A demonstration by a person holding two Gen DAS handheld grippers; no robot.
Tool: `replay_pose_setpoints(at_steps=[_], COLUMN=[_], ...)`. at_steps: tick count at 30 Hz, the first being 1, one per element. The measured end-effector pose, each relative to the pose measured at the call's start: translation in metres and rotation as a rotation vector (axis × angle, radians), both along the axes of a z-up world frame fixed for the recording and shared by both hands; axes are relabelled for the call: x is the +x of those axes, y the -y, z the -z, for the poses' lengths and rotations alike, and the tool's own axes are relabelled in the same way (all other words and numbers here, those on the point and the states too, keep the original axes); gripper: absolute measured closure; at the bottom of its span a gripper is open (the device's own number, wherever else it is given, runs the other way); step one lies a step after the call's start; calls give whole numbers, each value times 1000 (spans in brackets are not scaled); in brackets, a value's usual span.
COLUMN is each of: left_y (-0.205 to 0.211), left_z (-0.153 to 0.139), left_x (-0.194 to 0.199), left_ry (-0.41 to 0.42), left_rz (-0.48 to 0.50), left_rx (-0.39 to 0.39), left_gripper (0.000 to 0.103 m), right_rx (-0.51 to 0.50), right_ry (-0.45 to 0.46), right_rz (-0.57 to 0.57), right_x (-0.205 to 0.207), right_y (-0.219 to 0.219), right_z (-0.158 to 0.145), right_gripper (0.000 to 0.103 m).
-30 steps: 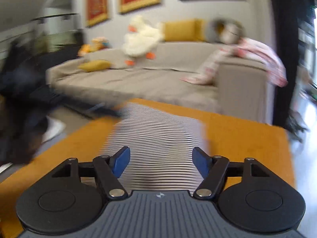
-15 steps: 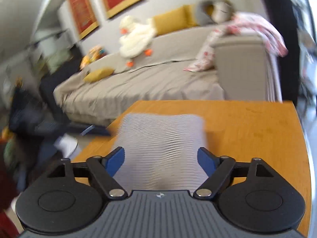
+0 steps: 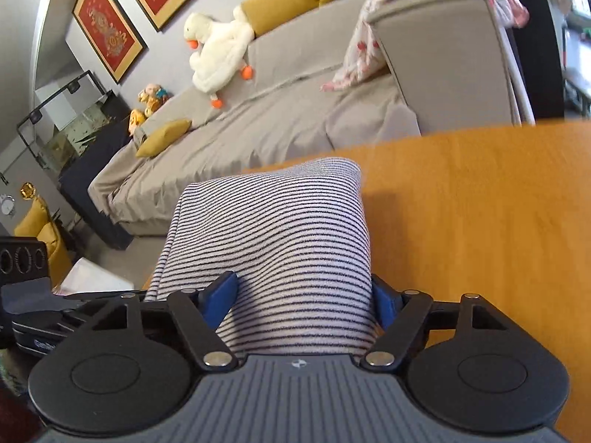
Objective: Fold clothes
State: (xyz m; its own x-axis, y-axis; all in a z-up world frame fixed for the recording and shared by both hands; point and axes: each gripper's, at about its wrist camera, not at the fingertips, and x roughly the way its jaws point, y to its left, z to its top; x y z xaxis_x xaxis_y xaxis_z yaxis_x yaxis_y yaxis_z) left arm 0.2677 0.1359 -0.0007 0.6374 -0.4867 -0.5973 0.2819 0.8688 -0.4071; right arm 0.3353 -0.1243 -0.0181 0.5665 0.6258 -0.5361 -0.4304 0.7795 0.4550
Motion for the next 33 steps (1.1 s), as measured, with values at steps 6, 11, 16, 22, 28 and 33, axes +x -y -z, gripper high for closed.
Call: replay_pose_setpoints(at_steps=[6,11,16,22,28,33], left_y=[-9,-11,-10,-5,-14,4], left_z=[2,3,-32,-46,-19,-41], left_x=[14,9,-12,20,50,3], left_ry=[9,13,156,116,26,130], left_rz=[0,-20,-70,31,-11,-119], left_rx=[-5,-16,49,-55,-129,37], left_gripper=[25,16,16,28,34,0], right_rx=[30,32,2,-84,-183,-230], right_ry=[16,1,28,90,219,158], right_rz=[28,47,58,30,-36,52], right_x=[29,23,-4,-29,-44,-50], right_y=[-11,-5,7,-4,-20,-16], right_z=[9,10,2,-15,-43,-21], right_gripper=[26,15,13,40,51,10])
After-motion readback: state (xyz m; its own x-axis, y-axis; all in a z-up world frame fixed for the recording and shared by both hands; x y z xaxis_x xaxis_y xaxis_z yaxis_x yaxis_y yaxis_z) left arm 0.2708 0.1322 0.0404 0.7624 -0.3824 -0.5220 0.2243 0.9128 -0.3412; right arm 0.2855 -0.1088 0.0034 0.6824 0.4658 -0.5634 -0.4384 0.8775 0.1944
